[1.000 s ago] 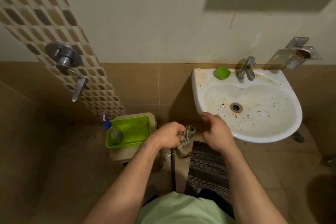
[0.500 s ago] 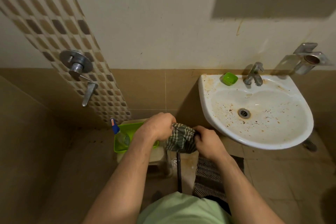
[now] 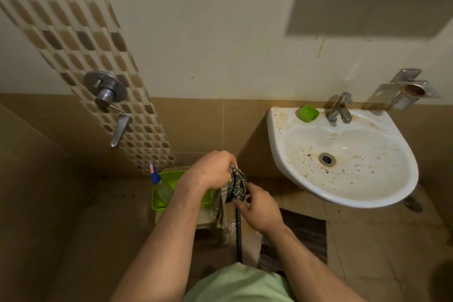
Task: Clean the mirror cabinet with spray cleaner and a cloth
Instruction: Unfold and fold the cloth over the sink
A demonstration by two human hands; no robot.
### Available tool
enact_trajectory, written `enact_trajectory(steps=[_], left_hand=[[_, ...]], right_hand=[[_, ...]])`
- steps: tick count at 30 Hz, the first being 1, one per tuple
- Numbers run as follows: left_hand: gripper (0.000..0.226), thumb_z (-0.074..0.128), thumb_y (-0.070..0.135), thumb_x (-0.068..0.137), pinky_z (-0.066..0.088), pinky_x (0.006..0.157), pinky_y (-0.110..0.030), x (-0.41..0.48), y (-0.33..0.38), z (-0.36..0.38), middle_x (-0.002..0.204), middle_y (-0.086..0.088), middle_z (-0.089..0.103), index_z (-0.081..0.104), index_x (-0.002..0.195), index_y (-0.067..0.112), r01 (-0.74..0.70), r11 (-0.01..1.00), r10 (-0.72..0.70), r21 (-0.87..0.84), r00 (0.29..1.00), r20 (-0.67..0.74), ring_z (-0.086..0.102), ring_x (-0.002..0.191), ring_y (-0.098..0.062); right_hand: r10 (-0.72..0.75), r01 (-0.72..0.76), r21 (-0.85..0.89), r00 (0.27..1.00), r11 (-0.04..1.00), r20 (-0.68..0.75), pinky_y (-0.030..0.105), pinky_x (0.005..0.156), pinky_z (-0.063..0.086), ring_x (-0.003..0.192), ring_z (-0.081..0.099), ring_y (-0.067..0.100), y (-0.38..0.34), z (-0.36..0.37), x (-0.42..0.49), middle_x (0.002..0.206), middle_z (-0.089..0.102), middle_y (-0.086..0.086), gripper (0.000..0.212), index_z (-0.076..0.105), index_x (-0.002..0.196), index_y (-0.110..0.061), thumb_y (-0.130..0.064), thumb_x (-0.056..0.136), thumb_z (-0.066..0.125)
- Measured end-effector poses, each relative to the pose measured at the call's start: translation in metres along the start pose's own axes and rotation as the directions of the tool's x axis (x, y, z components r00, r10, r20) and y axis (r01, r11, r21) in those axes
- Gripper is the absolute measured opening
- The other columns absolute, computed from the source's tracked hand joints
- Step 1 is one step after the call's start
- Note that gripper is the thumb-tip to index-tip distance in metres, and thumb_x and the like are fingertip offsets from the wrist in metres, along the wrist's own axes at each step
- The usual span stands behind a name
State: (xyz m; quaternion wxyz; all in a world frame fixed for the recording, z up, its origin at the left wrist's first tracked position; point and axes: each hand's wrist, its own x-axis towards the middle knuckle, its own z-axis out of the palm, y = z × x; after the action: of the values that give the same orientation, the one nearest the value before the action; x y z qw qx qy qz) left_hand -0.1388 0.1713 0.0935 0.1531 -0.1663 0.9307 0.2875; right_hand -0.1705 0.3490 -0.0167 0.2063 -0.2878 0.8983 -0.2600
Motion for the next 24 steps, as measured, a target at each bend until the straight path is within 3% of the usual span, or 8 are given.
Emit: enact_trajectory(steps=[3,8,12,15,18,22,24], left_hand=[[0.029,0.052,0.006,0.100,0.053,0.089,-0.037,-0.003,-0.003,0.002,0.111,0.002,0.070,0.072,0.113,0.022,-0.003,1.000,0.004,-0.009,1.000,0.014,0.062,0.098,-0.014],[0.018,0.058,0.018,0.101,0.052,0.084,-0.038,-0.007,-0.018,0.007,0.103,0.006,0.067,0.070,0.113,0.025,0.052,0.998,-0.053,-0.018,0.997,-0.052,0.064,0.095,-0.016],[0.016,0.058,0.020,0.101,0.044,0.073,-0.033,-0.006,-0.022,0.013,0.082,0.010,0.059,0.061,0.088,0.030,0.046,0.999,-0.049,-0.027,0.990,-0.135,0.060,0.081,-0.013],[0.011,0.059,0.019,0.100,0.043,0.073,-0.033,-0.003,-0.021,0.016,0.082,0.010,0.059,0.066,0.096,0.027,0.050,0.999,-0.052,-0.019,0.987,-0.152,0.060,0.081,-0.014],[0.013,0.055,0.022,0.103,0.050,0.078,-0.036,-0.003,-0.018,0.019,0.101,-0.005,0.070,0.067,0.108,0.023,0.038,0.999,-0.041,-0.022,0.985,-0.170,0.066,0.092,-0.024],[0.022,0.052,0.015,0.101,0.055,0.091,-0.043,-0.004,-0.013,0.020,0.107,-0.002,0.073,0.069,0.111,0.026,-0.040,0.988,0.009,-0.150,0.979,-0.204,0.067,0.102,-0.022],[0.024,0.052,0.010,0.099,0.055,0.091,-0.042,-0.003,-0.007,0.018,0.102,0.000,0.074,0.070,0.107,0.024,-0.110,0.966,0.056,-0.233,0.973,-0.225,0.067,0.101,-0.021]], right_hand=[[0.051,-0.046,0.048,0.994,0.998,-0.100,0.039,0.074,0.058,0.089,0.069,0.015,0.009,-0.003,-0.001,0.100,0.071,-0.009,0.010,0.065,0.106,-0.032,-0.034,0.100,0.057],[0.078,-0.048,0.096,0.939,0.994,-0.335,0.033,0.094,0.056,0.106,0.065,0.010,0.027,-0.035,-0.004,0.120,0.070,-0.008,0.030,0.069,0.129,-0.027,-0.028,0.101,0.061],[-0.053,0.083,0.036,0.855,0.996,-0.516,0.030,0.100,0.044,0.116,0.054,0.008,0.020,-0.060,-0.007,0.124,0.065,-0.011,0.031,0.069,0.131,-0.023,-0.025,0.101,0.061],[-0.040,0.069,0.045,0.883,0.997,-0.468,0.032,0.093,0.050,0.106,0.061,0.009,0.017,-0.069,-0.009,0.113,0.072,-0.009,0.025,0.074,0.122,-0.022,-0.022,0.098,0.066],[-0.004,0.066,0.098,0.848,0.993,-0.530,0.036,0.090,0.057,0.096,0.063,0.003,0.021,-0.076,-0.015,0.101,0.069,-0.020,0.024,0.076,0.117,-0.025,-0.023,0.094,0.069],[0.048,0.037,0.191,0.906,0.981,-0.421,0.036,0.098,0.058,0.105,0.066,-0.001,0.024,-0.076,-0.021,0.112,0.071,-0.022,0.030,0.070,0.123,-0.031,-0.020,0.094,0.069],[-0.018,0.105,0.191,0.912,0.976,-0.409,0.030,0.099,0.053,0.109,0.060,-0.008,0.018,-0.073,-0.023,0.113,0.065,-0.029,0.032,0.067,0.123,-0.032,-0.018,0.094,0.066]])
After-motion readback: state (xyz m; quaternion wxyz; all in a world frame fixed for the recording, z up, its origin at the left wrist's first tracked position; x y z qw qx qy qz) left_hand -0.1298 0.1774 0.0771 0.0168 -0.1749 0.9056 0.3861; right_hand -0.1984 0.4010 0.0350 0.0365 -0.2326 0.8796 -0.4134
